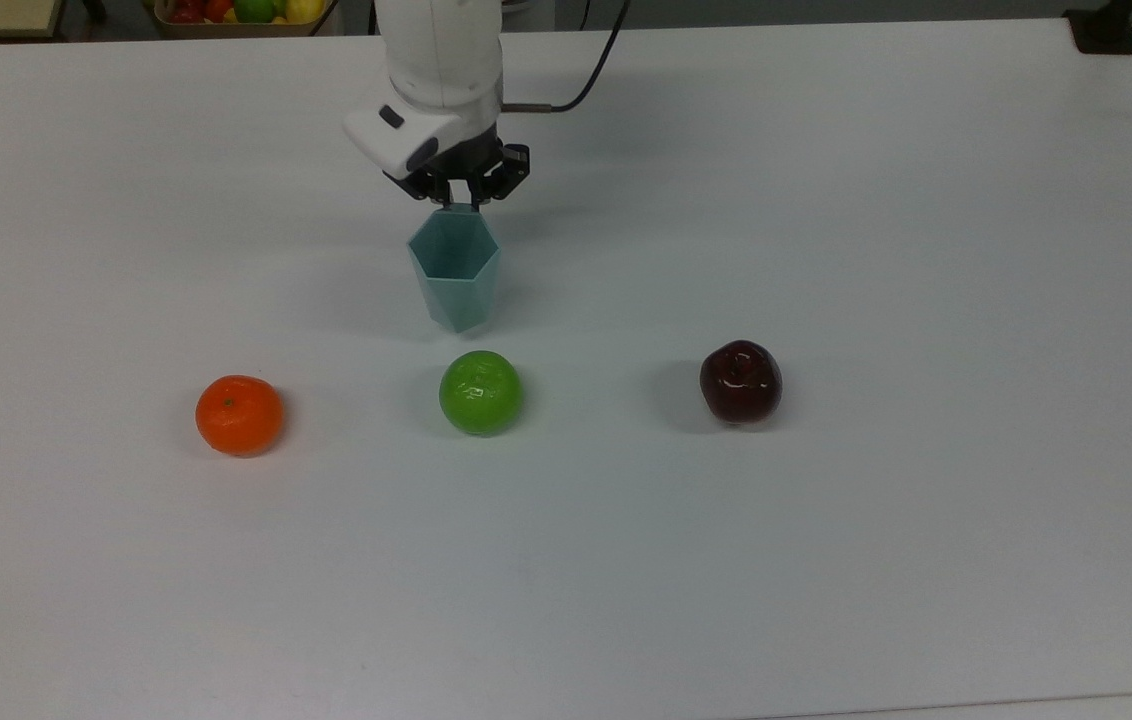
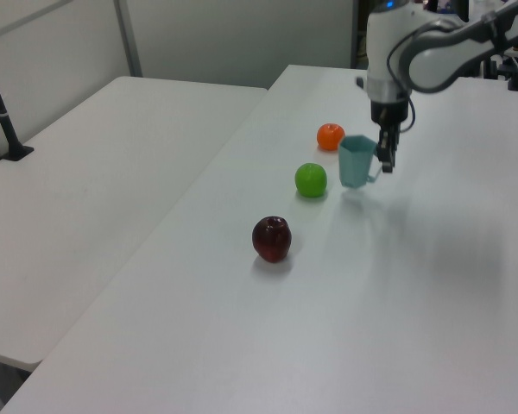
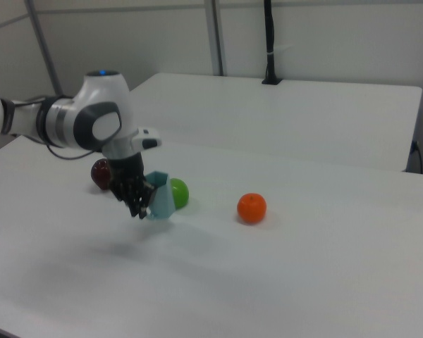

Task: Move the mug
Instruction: 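Carry the teal mug toward the orange and lower it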

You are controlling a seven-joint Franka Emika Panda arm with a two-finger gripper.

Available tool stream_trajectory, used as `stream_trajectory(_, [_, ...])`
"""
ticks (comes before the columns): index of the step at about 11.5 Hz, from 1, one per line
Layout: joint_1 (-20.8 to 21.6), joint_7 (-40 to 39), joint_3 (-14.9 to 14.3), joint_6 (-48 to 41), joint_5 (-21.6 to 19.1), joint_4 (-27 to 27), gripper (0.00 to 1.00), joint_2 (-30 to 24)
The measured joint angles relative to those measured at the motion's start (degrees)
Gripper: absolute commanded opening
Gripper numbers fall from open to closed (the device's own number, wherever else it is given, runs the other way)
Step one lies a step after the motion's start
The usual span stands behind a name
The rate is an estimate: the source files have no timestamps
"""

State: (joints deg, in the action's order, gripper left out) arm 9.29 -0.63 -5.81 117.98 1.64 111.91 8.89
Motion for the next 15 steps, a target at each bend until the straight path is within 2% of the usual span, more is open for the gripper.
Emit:
stream_trajectory(4, [-1.0,0.0,-2.9,-6.8,-3.3,-10.9,0.01,-0.7])
stream_trajectory(6, [-1.5,0.0,-3.3,-7.0,-3.4,-12.5,0.01,0.7])
stream_trajectory(11, [-5.0,0.0,-3.4,-6.8,-3.4,-21.5,0.02,13.0])
stream_trajectory(15, [-5.3,0.0,-3.3,-6.8,-3.4,-22.7,0.04,17.2])
